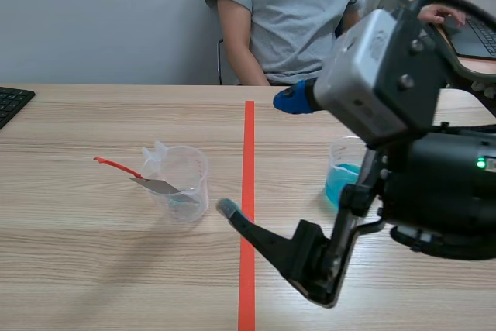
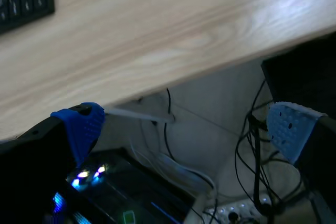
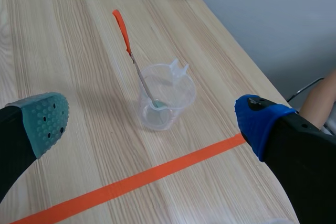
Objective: Do the redox reaction experiment.
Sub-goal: 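Lift the metal plate out of the left beaker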
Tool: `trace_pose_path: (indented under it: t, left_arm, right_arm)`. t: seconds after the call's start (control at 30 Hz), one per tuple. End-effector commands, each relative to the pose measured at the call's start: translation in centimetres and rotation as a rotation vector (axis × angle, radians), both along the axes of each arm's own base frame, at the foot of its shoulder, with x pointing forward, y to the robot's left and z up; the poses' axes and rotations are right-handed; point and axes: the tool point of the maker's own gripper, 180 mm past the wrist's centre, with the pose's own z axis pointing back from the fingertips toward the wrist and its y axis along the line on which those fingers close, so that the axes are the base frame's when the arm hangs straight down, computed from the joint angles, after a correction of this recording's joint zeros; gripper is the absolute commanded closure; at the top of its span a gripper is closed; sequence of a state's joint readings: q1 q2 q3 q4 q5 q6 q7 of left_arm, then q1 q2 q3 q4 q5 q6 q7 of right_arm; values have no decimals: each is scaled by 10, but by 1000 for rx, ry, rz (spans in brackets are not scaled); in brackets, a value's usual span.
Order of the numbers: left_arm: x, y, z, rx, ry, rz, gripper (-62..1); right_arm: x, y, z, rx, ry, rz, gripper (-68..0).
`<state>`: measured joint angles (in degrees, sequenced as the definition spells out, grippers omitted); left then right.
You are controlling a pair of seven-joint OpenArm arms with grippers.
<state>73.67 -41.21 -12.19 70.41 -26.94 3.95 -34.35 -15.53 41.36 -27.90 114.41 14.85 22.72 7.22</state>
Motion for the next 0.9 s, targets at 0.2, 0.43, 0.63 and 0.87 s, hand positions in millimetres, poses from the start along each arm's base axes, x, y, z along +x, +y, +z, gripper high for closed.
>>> trace_pose_path:
  t: [0.2,0.43,0.63,0.87]
  left_arm:
    - [-46,-13,-20,-92,108,72,-623]
    - [-63,-37,-53,-124,208,61,-623]
    - [-52,-67,-70,-169,208,5,-623]
    - [-35,-83,-76,-193,182,-42,-623]
  right_arm:
    - [13,39,-4,44,-38,47,-679]
    - [22,77,-25,27,-40,98,-679]
    - [30,105,-29,45,-49,111,-679]
    - [49,128,-28,41,-62,100,-679]
